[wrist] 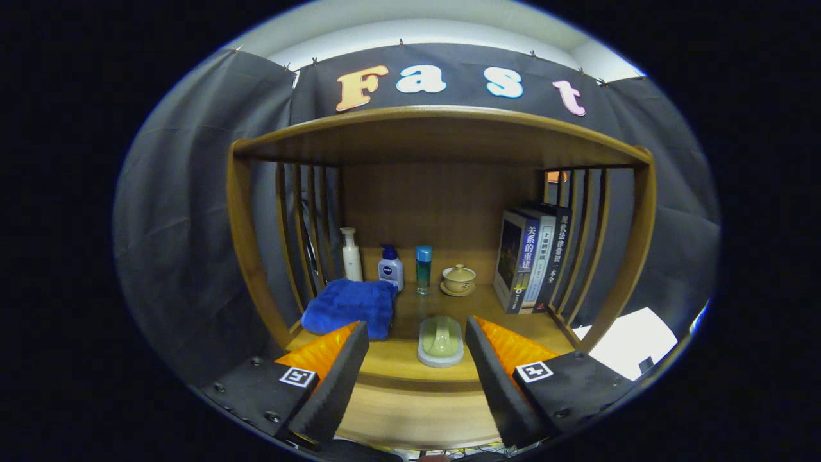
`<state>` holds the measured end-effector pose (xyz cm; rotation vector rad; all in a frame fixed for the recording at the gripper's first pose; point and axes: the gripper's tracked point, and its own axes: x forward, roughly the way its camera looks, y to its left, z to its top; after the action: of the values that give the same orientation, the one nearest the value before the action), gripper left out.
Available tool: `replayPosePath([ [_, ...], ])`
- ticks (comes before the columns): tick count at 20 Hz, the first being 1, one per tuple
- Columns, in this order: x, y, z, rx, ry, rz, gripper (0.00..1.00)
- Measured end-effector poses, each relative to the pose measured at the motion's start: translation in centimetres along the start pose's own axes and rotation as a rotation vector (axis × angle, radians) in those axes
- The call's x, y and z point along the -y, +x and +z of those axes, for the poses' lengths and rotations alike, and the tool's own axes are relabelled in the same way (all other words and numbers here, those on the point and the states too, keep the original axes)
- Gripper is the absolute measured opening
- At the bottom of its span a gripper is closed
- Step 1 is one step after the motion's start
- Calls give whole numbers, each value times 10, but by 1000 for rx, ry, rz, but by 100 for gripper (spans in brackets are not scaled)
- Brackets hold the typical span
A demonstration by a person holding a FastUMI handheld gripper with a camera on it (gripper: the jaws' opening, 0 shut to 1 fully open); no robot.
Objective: Pull open the drawer, take out the items inside it, and place them on the countertop above the cabinet.
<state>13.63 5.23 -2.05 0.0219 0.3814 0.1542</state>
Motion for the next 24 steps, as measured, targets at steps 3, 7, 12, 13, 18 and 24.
replayPosePath([
  [3,-3,-27,-17,24,30,21,98],
  [7,-7,-56,-45,66,23,36,98],
  [12,-13,-86,-86,136,16,26,98],
  [13,-15,-90,-97,139,26,24,98],
  [18,-12,-97,-137,150,46,5,98],
  [24,-2,-104,-193,142,31,-22,98],
])
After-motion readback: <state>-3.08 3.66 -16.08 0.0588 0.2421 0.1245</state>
